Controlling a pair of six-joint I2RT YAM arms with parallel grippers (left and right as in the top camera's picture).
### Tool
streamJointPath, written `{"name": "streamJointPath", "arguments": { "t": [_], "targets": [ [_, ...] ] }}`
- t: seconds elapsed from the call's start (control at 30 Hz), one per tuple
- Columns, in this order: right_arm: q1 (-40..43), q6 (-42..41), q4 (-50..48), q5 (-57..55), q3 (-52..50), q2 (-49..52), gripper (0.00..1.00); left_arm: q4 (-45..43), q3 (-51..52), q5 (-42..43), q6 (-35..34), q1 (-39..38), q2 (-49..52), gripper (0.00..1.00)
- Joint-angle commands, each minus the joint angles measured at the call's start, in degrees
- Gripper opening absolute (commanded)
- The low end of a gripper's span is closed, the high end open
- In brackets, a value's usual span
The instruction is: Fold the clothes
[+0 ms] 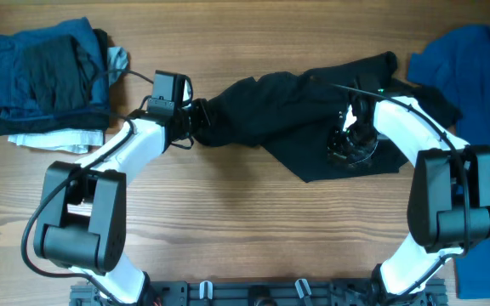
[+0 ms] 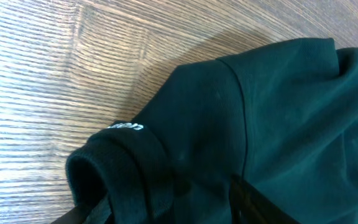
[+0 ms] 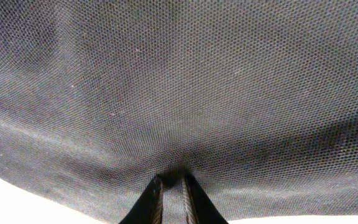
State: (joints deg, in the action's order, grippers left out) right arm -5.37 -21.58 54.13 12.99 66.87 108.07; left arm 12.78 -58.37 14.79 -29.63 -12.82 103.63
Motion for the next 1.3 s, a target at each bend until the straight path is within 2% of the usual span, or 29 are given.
{"name": "streamJointPath", "arguments": {
  "t": [0.0,0.1,0.17,0.27,0.37,0.53,0.67,1.13,1.27],
  "targets": [
    [0.07,0.61,0.07,-0.98,-0.26,-1.14,0.12,0.68,-0.79,-2.95,0.9,-0.2,0.35,0.52],
    [0.07,0.66,0.07,-0.96,-0.26,-1.14,0.08,1.38,-0.79,-4.07,0.9,-0.2,0.35,0.44],
    [0.07,2.03,0.09,-0.94,-0.26,-1.14,0.05,1.4,-0.79,-4.02,0.9,-0.2,0.35,0.34],
    [0.07,2.16,0.13,-1.05,-0.26,-1.14,0.05,0.7,-0.79,-4.11,0.9,-0.2,0.37,0.04],
    [0.07,1.81,0.87,-2.47,-0.26,-1.14,0.05,-0.98,-0.79,-4.66,0.92,-0.2,0.52,0.04],
    [0.22,-4.2,4.11,-13.42,-0.94,-1.14,0.05,-4.79,-0.79,-7.28,1.38,-0.2,0.52,0.04],
    [1.7,-6.03,2.75,-14.93,-3.87,-1.14,0.06,-7.96,-0.79,-7.48,4.0,-0.15,0.52,0.04],
    [20.0,-2.91,-6.01,-15.32,-5.64,-1.14,0.05,-15.65,-0.79,-9.53,5.46,0.85,0.52,0.04],
    [22.91,-2.05,-10.51,-15.1,-5.44,-1.14,0.04,-15.8,-0.79,-9.53,5.46,1.22,0.52,0.04]
  ]
}}
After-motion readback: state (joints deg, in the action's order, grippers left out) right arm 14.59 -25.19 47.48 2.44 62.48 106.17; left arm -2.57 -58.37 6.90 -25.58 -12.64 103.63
